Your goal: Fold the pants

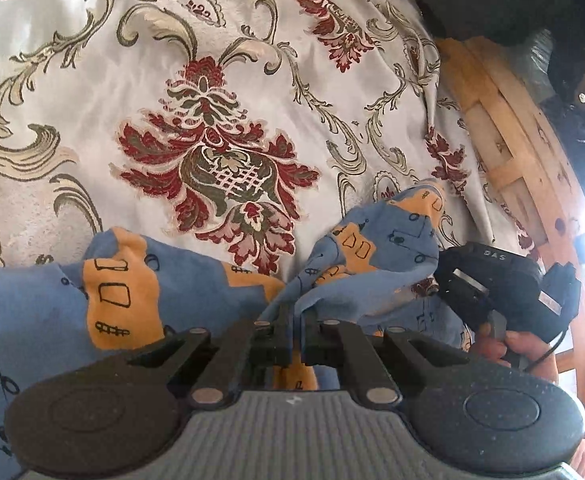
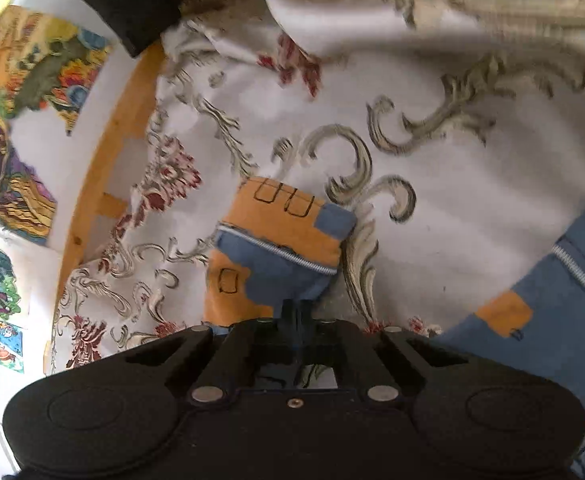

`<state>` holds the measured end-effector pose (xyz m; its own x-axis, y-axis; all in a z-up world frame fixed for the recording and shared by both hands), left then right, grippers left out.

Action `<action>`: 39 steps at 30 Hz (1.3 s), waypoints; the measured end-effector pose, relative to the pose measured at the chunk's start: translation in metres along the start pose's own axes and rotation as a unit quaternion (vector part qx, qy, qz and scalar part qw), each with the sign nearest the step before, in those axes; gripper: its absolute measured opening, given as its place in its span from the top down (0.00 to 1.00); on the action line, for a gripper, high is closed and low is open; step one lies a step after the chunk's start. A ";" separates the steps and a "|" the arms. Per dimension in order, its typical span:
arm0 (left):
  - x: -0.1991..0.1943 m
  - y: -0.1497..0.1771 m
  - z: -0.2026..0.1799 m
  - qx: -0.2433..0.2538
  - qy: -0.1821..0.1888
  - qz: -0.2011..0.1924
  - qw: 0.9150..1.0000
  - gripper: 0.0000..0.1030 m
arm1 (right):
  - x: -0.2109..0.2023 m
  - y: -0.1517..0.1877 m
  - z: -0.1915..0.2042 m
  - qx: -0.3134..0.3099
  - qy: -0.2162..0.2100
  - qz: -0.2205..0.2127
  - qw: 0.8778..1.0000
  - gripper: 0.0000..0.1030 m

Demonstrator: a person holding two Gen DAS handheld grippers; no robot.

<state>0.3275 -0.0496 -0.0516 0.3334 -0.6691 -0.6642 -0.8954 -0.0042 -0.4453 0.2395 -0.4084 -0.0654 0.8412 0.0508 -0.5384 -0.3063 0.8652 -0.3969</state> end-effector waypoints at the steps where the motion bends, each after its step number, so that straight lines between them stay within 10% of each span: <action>1: -0.001 0.000 -0.001 0.003 -0.002 -0.001 1.000 0.96 | -0.004 -0.001 0.002 -0.010 -0.004 -0.006 1.000 1.00; 32: -0.014 0.052 -0.057 0.122 0.017 0.057 0.991 0.96 | -0.111 0.005 -0.020 -0.079 -0.023 -0.022 0.996 1.00; 39: -0.014 0.053 -0.058 0.122 0.011 0.058 0.991 0.96 | -0.104 0.016 -0.038 -0.054 -0.020 -0.015 0.998 0.60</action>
<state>0.2587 -0.0834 -0.0310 0.2227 -0.6705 -0.7077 -0.8281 0.2530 -0.5003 0.1303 -0.4189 -0.0441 0.8671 0.0465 -0.4960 -0.3246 0.8081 -0.4916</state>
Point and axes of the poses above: each gripper's, at about its wrist camera, not at the fingertips, and x roughly the way its jaws point, z to its left, y to its underside, the point moved 1 cm from there along x, roughly the way its jaws point, and after that the axes turned 9 degrees about -z, right-handed, at the moved point
